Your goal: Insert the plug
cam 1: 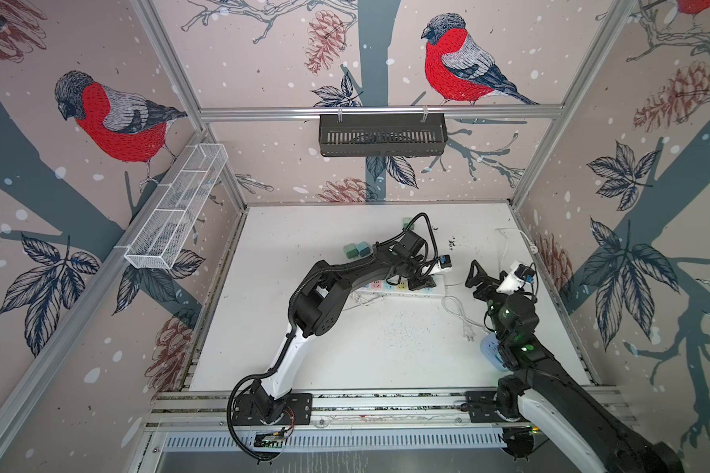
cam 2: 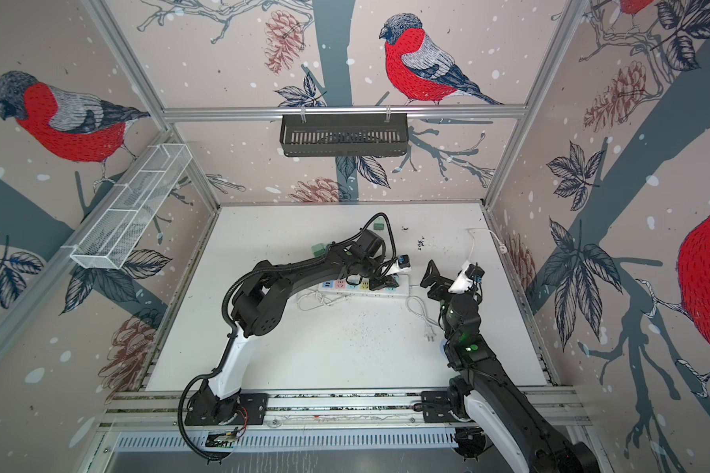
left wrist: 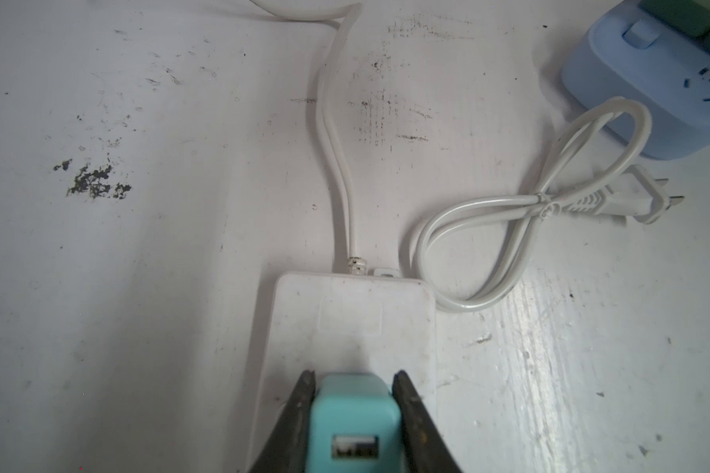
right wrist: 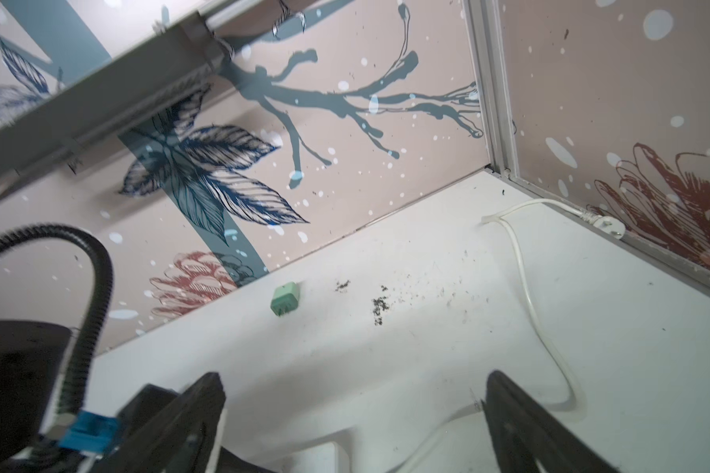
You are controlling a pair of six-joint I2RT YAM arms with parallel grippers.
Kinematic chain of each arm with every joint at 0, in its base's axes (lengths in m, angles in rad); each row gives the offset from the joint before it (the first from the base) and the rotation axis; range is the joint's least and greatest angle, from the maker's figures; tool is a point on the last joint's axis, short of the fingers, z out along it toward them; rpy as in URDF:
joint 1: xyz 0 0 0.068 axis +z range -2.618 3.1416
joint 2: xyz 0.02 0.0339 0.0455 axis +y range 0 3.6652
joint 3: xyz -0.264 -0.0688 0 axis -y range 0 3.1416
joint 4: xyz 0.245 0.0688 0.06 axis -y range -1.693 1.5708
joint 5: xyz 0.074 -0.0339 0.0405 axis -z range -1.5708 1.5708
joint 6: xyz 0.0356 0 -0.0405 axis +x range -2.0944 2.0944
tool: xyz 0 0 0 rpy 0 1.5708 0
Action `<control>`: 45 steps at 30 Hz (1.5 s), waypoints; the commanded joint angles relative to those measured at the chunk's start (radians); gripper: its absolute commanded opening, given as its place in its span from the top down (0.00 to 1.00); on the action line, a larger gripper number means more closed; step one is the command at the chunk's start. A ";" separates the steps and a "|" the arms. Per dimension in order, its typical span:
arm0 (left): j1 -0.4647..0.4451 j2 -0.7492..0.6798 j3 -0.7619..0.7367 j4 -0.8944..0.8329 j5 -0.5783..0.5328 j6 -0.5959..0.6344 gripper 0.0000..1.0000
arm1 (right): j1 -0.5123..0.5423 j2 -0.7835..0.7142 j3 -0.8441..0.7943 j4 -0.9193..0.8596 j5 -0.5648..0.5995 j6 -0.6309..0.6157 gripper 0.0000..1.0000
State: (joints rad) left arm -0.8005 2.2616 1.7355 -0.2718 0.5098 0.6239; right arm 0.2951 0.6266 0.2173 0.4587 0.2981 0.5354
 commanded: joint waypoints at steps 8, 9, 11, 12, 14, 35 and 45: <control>0.012 -0.059 -0.134 0.028 -0.061 -0.209 1.00 | -0.002 -0.253 0.014 -0.146 -0.238 0.193 0.00; 0.012 -0.070 -0.147 0.034 -0.067 -0.225 1.00 | -0.004 -0.263 0.012 -0.154 -0.228 0.188 0.00; 0.012 -0.090 -0.179 0.052 -0.093 -0.257 1.00 | -0.013 -0.274 0.004 -0.157 -0.225 0.181 0.00; 0.012 -0.098 -0.197 0.059 -0.109 -0.269 1.00 | -0.021 -0.275 0.001 -0.151 -0.242 0.178 0.00; 0.014 -0.112 -0.223 0.066 -0.137 -0.286 1.00 | -0.038 -0.267 0.003 -0.139 -0.288 0.176 0.00; 0.034 -0.337 -0.372 0.277 -0.063 -0.328 0.02 | -0.076 -0.259 0.054 -0.160 -0.370 0.165 0.00; 0.036 -0.799 -0.816 0.660 -0.432 -0.574 0.02 | -0.023 -0.223 0.044 -0.052 -0.449 0.120 0.00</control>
State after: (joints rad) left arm -0.7666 1.5524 0.9966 0.1944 0.2550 0.1703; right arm 0.2539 0.3782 0.2558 0.3325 -0.1333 0.6952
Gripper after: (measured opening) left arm 0.986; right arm 0.995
